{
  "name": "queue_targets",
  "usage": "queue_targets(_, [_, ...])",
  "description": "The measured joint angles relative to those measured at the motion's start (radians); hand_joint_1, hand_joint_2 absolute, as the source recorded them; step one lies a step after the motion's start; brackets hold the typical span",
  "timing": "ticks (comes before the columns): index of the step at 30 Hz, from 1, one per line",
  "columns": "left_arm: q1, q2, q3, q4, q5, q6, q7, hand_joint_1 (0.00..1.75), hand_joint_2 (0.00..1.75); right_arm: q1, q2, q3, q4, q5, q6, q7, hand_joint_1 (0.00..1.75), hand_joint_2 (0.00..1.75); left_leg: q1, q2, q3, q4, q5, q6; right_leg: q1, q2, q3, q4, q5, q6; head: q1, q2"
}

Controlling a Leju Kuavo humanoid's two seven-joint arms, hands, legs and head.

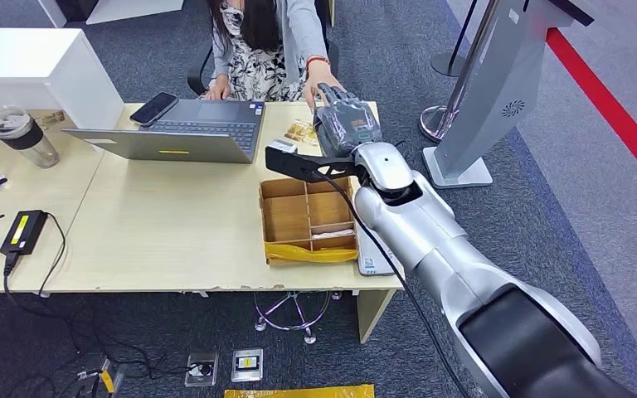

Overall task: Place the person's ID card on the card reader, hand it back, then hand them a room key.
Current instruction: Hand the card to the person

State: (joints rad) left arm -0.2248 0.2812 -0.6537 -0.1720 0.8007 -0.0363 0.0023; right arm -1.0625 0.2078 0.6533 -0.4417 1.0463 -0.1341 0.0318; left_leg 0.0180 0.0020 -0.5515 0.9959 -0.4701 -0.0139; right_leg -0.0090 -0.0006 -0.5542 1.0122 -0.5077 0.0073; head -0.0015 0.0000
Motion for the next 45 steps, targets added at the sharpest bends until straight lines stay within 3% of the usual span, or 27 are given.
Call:
queue_targets(14, [-0.011, -0.006, -0.018, 0.000, 0.008, -0.007, 0.002, 0.00, 0.00, -0.008, -0.004, -0.014, 0.032, 0.015, -0.004, -0.004, 1.75, 1.75, 0.000, 0.000, 0.000, 0.000, 0.000, 0.000, 0.000, 0.000, 0.000, 0.000, 0.000, 0.000, 0.000, 0.000])
queue_targets(15, [-0.011, -0.006, -0.019, 0.000, 0.009, -0.007, 0.002, 0.00, 0.00, -0.008, -0.003, -0.014, 0.033, 0.016, -0.004, -0.004, 1.64, 1.75, 0.000, 0.000, 0.000, 0.000, 0.000, 0.000, 0.000, 0.000, 0.000, 0.000, 0.000, 0.000, 0.000, 0.000])
queue_targets(17, [-0.011, -0.006, -0.022, 0.000, 0.010, -0.006, 0.002, 0.00, 0.00, -0.009, -0.001, -0.014, 0.033, 0.017, -0.005, -0.006, 0.77, 1.75, 0.000, 0.000, 0.000, 0.000, 0.000, 0.000, 0.000, 0.000, 0.000, 0.000, 0.000, 0.000, 0.000, 0.000])
queue_targets(18, [-0.011, -0.006, -0.023, 0.000, 0.010, -0.006, 0.002, 0.00, 0.00, -0.009, 0.000, -0.014, 0.033, 0.018, -0.005, -0.006, 0.34, 1.31, 0.000, 0.000, 0.000, 0.000, 0.000, 0.000, 0.000, 0.000, 0.000, 0.000, 0.000, 0.000, 0.000, 0.000])
queue_targets(19, [-0.011, -0.006, -0.024, 0.000, 0.011, -0.006, 0.002, 0.00, 0.00, -0.010, 0.001, -0.014, 0.033, 0.019, -0.008, -0.007, 0.01, 0.87, 0.000, 0.000, 0.000, 0.000, 0.000, 0.000, 0.000, 0.000, 0.000, 0.000, 0.000, 0.000, 0.000, 0.000])
queue_targets(21, [-0.010, -0.006, -0.025, 0.000, 0.014, -0.004, 0.003, 0.00, 0.00, -0.010, 0.003, -0.014, 0.033, 0.024, -0.021, -0.013, 0.00, 0.00, 0.000, 0.000, 0.000, 0.000, 0.000, 0.000, 0.000, 0.000, 0.000, 0.000, 0.000, 0.000, 0.000, 0.000])
queue_targets(35, [-0.008, -0.006, -0.026, 0.002, 0.036, 0.003, 0.005, 0.00, 0.00, -0.020, -0.011, -0.027, 0.035, 0.029, -0.021, -0.010, 0.00, 0.00, 0.000, 0.000, 0.000, 0.000, 0.000, 0.000, 0.000, 0.000, 0.000, 0.000, 0.000, 0.000, 0.000, 0.000])
queue_targets(39, [-0.001, -0.004, -0.026, 0.002, 0.048, 0.000, 0.005, 0.00, 0.00, -0.030, -0.066, -0.062, 0.037, -0.029, -0.018, -0.020, 0.00, 0.00, 0.000, 0.000, 0.000, 0.000, 0.000, 0.000, 0.000, -0.001, 0.000, 0.000, 0.000, 0.000, 0.000, 0.000])
queue_targets(45, [0.009, 0.005, -0.026, 0.002, 0.050, -0.008, 0.005, 0.00, 0.00, -0.036, -0.195, -0.132, 0.042, -0.117, 0.002, -0.037, 0.00, 0.00, -0.001, -0.002, -0.001, 0.002, 0.000, 0.000, -0.001, -0.003, 0.000, 0.000, 0.001, 0.000, 0.000, 0.000])
